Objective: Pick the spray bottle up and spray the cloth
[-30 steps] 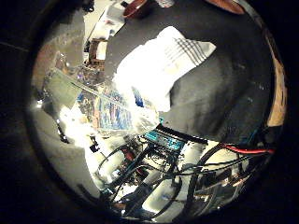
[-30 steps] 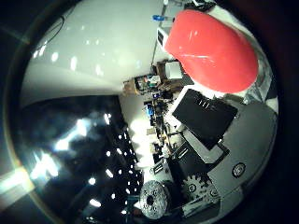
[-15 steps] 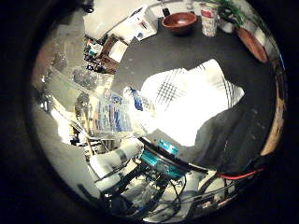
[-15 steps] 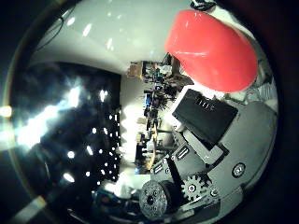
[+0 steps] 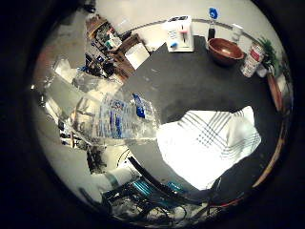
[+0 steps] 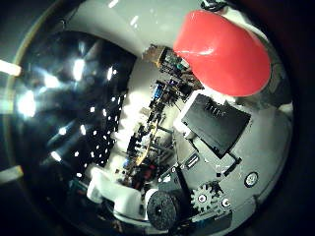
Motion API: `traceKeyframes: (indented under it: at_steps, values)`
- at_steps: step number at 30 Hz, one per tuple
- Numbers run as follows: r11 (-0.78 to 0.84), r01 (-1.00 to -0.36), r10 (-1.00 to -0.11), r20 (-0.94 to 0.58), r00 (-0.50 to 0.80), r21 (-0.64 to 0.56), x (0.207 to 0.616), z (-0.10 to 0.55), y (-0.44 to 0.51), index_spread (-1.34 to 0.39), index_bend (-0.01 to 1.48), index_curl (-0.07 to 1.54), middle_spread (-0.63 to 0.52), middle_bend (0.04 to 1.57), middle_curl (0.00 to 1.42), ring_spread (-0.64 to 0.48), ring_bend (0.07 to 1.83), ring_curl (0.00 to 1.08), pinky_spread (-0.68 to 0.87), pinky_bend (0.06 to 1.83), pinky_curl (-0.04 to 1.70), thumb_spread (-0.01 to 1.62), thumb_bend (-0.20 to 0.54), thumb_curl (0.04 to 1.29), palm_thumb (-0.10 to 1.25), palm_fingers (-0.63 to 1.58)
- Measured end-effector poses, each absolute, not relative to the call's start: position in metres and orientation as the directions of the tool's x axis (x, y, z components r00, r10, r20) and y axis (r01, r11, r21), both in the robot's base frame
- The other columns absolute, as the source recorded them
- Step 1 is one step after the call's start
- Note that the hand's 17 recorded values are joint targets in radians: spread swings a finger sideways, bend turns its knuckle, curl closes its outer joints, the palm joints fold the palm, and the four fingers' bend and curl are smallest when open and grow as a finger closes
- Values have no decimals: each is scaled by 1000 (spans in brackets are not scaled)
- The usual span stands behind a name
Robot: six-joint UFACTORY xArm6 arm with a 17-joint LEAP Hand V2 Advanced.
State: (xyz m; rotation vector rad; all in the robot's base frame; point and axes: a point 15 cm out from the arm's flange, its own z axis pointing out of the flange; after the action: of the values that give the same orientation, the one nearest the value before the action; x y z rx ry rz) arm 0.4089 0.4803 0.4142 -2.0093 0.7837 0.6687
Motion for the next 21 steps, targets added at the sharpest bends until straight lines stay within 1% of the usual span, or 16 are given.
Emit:
traceKeyframes:
  at_steps: [4,6,10,12,17,21]
  values:
    - [-408,-738,-281,-695,662,-538,440,410,493,-303,1114,678,-170,1323,658,-209,1432,556,-316,1267,666,378,-21,1003,1028,1228]
    - [-381,-750,-294,-698,653,-541,465,406,490,-303,1114,678,-170,1320,658,-209,1432,556,-316,1267,666,376,-22,1003,1026,1228]
    - [-314,-786,-297,-731,614,-533,495,404,481,-303,1114,677,-170,1318,660,-209,1432,556,-316,1266,667,363,-21,1004,1023,1229]
    - [-283,-802,-314,-739,596,-526,511,397,473,-303,1114,677,-170,1318,660,-209,1432,556,-316,1266,667,361,-22,1004,1022,1229]
    - [-273,-820,-325,-753,571,-504,523,372,468,-303,1115,677,-170,1318,662,-209,1429,557,-318,1262,668,360,-22,1000,1019,1227]
    - [-271,-829,-315,-768,557,-489,522,357,475,-302,1115,677,-170,1317,663,-209,1428,559,-320,1260,670,361,-22,996,1019,1227]
